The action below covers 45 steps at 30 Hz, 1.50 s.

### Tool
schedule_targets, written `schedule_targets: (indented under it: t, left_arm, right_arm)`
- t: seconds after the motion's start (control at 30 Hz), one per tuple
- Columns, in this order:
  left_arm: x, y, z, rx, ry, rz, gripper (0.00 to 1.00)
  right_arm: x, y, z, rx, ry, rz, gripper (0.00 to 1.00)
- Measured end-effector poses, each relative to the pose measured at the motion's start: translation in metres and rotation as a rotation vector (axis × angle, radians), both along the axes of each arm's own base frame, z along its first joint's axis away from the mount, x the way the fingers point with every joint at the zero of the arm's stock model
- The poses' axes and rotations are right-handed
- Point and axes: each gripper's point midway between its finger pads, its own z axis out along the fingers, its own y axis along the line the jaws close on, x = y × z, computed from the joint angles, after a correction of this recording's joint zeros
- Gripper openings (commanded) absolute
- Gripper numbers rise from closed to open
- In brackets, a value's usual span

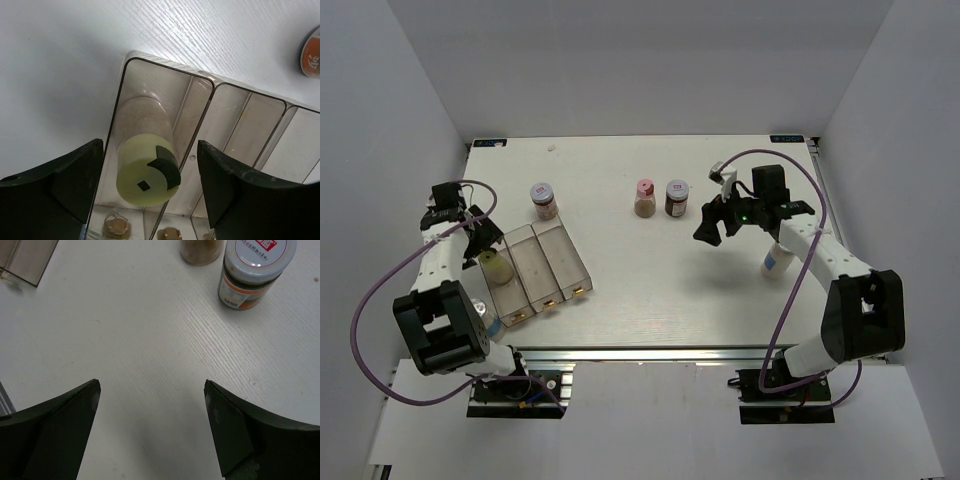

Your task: Organize the condiment bottles

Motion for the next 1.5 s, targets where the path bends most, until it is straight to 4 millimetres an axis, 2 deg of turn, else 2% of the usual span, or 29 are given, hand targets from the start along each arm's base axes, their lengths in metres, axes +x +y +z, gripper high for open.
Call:
schedule_targets:
  t: [0.23,0.33,0.37,0.43,0.5,0.63,0.73,0.8,0.9,1.0,1.17,1.37,1.5]
  left_arm:
    - [0.001,-0.001,-0.004,-0.008,0.011,-0.004,0.92]
    - [0.003,0.000,0.005,-0.004,-0.003,-0.003,0.93]
    - [0.005,0.001,0.012,0.004,-0.016,0.001,0.98]
    - [0.007,0.006,0.032,0.032,-0.058,0.021,0.98]
    - [0.005,0.012,0.060,0.080,-0.127,0.069,0.98]
    - [-0.010,0.019,0.110,0.151,-0.272,0.160,0.98]
    - [-0.023,0.018,0.136,0.175,-0.364,0.201,0.98]
    - [-0.031,0.017,0.144,0.184,-0.396,0.216,0.98]
    - [-0.038,0.016,0.145,0.184,-0.395,0.227,0.98]
    - [-0.042,0.015,0.135,0.175,-0.363,0.228,0.98]
    - [-0.051,0.011,0.120,0.163,-0.318,0.229,0.98]
    - [-0.055,0.010,0.119,0.161,-0.313,0.229,0.98]
    - [-0.055,0.010,0.119,0.161,-0.313,0.229,0.98]
  right_arm:
    - [0.019,0.011,0.016,-0.003,-0.071,0.066,0.89]
    - [0.025,0.028,0.025,-0.011,-0.120,0.122,0.89]
    - [0.027,0.036,0.028,-0.016,-0.142,0.145,0.89]
    - [0.034,0.058,0.033,-0.035,-0.188,0.169,0.86]
    - [0.046,0.078,0.035,-0.055,-0.214,0.156,0.86]
    - [0.086,0.121,0.042,-0.069,-0.232,0.085,0.87]
    - [0.122,0.136,0.042,-0.079,-0.235,0.002,0.88]
    - [0.143,0.140,0.037,-0.092,-0.230,-0.050,0.88]
    - [0.161,0.141,0.022,-0.124,-0.201,-0.097,0.88]
    - [0.167,0.142,0.007,-0.144,-0.166,-0.108,0.88]
    - [0.159,0.140,-0.014,-0.172,-0.100,-0.098,0.88]
    - [0.148,0.142,-0.030,-0.189,-0.042,-0.066,0.86]
    - [0.144,0.147,-0.038,-0.197,-0.033,-0.050,0.80]
